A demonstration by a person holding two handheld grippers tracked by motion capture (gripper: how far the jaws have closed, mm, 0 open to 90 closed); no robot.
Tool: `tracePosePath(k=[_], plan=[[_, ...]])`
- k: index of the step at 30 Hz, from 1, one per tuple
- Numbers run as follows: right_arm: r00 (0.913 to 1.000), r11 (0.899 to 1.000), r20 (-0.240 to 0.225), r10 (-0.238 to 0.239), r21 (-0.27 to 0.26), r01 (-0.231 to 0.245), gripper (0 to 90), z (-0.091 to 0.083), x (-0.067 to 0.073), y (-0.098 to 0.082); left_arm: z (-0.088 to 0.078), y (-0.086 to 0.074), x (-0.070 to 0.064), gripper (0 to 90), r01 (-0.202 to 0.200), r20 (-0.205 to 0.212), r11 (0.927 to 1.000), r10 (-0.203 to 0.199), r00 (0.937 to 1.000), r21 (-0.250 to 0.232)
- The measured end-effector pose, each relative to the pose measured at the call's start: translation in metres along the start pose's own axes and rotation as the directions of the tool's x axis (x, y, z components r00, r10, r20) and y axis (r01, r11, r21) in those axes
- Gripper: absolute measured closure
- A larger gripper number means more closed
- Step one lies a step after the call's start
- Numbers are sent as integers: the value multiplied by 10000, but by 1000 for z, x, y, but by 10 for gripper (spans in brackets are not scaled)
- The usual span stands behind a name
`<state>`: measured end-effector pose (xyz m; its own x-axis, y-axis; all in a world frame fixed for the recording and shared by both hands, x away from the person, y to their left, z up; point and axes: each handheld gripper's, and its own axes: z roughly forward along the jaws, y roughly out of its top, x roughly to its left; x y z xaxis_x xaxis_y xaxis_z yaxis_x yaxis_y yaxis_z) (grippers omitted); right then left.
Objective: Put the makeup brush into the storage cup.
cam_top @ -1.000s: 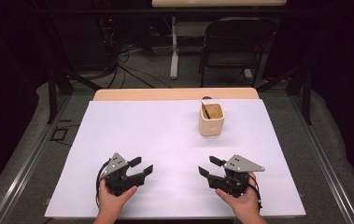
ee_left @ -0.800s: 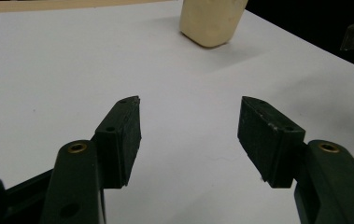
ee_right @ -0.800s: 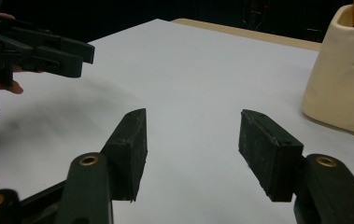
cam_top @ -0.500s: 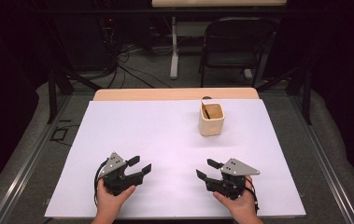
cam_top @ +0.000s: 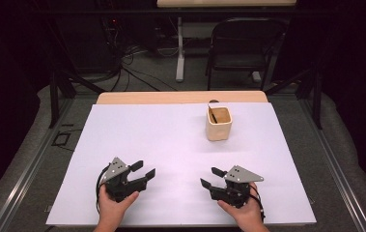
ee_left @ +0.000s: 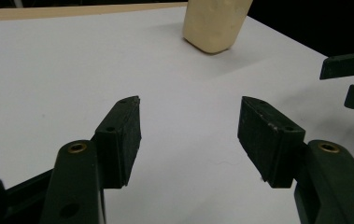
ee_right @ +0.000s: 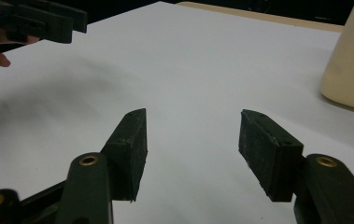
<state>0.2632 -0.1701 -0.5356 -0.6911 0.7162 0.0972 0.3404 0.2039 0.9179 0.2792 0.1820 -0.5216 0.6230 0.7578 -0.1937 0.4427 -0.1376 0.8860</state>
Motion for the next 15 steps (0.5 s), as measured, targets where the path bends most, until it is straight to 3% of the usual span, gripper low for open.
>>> tracePosePath(k=[15], plan=[[9999,9999,-99,-49,137,50,417,3,2,-2,0,0,0,395,16,-33,10000,-16,10000,-19]])
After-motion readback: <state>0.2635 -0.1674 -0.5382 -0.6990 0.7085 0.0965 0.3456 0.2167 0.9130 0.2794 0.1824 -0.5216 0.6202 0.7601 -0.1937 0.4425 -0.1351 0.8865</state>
